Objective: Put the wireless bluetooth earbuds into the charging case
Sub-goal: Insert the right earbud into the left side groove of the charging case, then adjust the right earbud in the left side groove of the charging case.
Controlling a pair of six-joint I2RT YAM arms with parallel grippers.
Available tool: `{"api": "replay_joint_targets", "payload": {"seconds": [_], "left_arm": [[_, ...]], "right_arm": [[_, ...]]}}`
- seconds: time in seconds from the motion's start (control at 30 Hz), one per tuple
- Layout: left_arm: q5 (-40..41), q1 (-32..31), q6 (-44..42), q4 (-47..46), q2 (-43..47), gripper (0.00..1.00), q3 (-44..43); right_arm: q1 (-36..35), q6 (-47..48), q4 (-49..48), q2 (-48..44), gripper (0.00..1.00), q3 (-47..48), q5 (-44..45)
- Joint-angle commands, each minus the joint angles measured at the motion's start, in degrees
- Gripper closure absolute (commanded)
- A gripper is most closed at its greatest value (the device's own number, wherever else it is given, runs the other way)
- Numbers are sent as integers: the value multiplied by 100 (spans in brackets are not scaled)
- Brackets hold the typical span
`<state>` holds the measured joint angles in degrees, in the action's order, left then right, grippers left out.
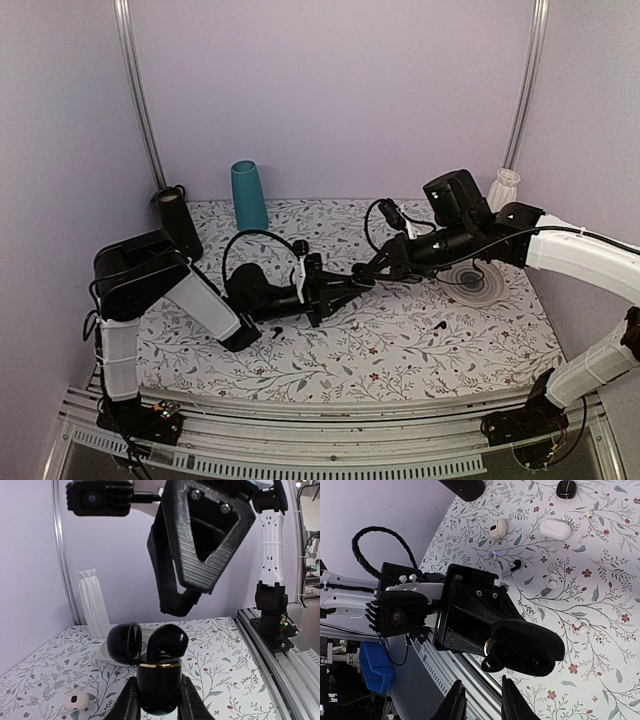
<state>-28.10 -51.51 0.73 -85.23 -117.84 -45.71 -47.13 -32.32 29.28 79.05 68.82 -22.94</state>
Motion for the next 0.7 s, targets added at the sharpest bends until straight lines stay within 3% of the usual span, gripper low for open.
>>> {"api": "replay_joint_targets", "payload": {"seconds": [0.0, 0.67], "left_arm": [[-50, 66, 85, 36, 227, 100, -8], [-54, 63, -18, 339, 380, 100, -19]], "right_arm": [[-43, -170, -1, 85, 75, 0, 307], [-232, -263, 236, 487, 79, 484, 650]]}}
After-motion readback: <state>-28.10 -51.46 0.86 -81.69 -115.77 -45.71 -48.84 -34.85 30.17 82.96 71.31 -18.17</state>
